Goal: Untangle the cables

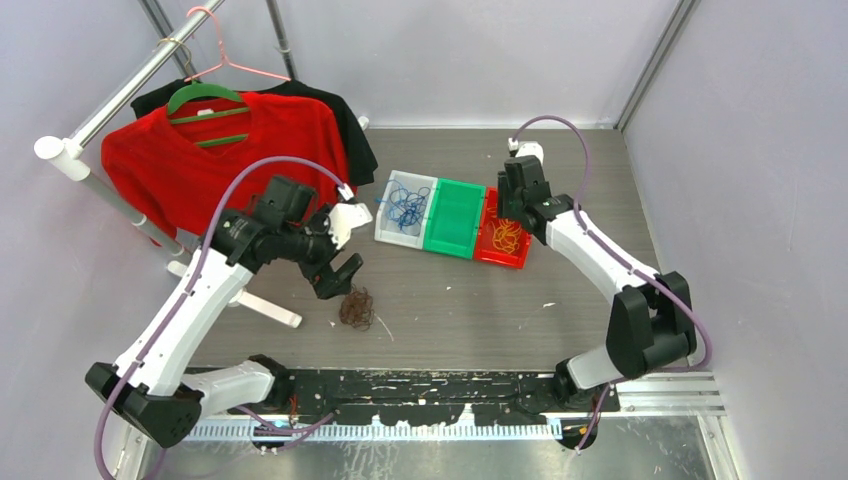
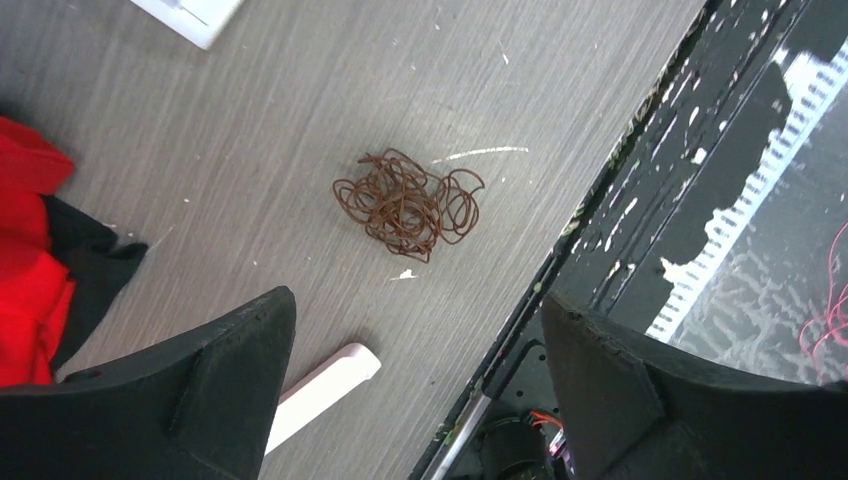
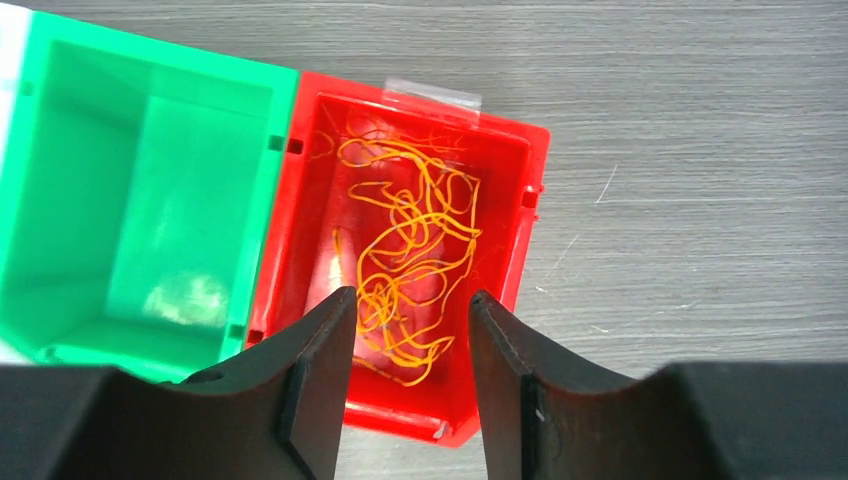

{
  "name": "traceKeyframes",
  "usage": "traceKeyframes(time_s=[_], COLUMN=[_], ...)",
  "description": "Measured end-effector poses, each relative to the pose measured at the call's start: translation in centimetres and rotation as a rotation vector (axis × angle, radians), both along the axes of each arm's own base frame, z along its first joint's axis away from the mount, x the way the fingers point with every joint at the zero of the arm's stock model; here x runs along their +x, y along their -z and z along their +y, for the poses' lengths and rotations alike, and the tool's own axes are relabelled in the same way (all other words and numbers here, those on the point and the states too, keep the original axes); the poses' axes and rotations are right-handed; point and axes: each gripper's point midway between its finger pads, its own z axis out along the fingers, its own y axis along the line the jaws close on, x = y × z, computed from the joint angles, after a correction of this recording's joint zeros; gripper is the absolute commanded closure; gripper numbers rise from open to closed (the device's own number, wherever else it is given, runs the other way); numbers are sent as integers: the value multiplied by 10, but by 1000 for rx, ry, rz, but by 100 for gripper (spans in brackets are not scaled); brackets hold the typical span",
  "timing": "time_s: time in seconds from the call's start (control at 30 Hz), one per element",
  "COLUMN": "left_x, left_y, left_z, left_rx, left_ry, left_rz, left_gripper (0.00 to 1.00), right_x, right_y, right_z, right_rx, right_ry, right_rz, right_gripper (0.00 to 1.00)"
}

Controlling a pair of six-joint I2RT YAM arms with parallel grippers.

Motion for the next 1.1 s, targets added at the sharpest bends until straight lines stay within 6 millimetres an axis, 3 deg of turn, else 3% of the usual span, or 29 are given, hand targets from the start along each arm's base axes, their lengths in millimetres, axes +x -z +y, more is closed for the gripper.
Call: traceKeyframes(time_s=[0.1, 0.23, 0.27, 0.37, 0.47, 0.6, 0.67, 0.87, 0.97, 1.03, 1.1], left_x=[-2, -10, -12, -17, -17, -4, 4, 18, 19, 20, 21], left_y=[18, 62, 75, 111, 134, 143, 144, 154, 162, 167, 169], left_z=[2, 10, 12, 17, 19, 13, 10, -3, -4, -5, -5], left_rx=[28, 95, 112, 157, 185, 179, 170, 138, 140, 146, 149], left_ry=[19, 51, 60, 79, 106, 147, 170, 242, 268, 284, 289], left_rz=[36, 122, 147, 198, 220, 169, 135, 93, 101, 102, 106], left_gripper=[23, 36, 40, 45, 47, 49, 50, 60, 70, 91, 100], right_x=[-4, -15, -19, -26, -29, -44, -51, -63, -76, -84, -91], right_y=[-16, -43, -50, -65, -67, -54, -48, -51, -51, -52, -52], right_z=[9, 33, 40, 61, 63, 59, 61, 91, 112, 126, 136], right_rx=[58, 157, 188, 284, 381, 493, 531, 584, 588, 587, 588], right_ry=[-17, -63, -79, -130, -99, -77, -91, -195, -265, -312, -348], right_rz=[-36, -112, -127, -164, -201, -235, -236, -222, -207, -199, -192], right_gripper=[31, 3, 0, 0, 0, 0, 5, 24, 30, 34, 36])
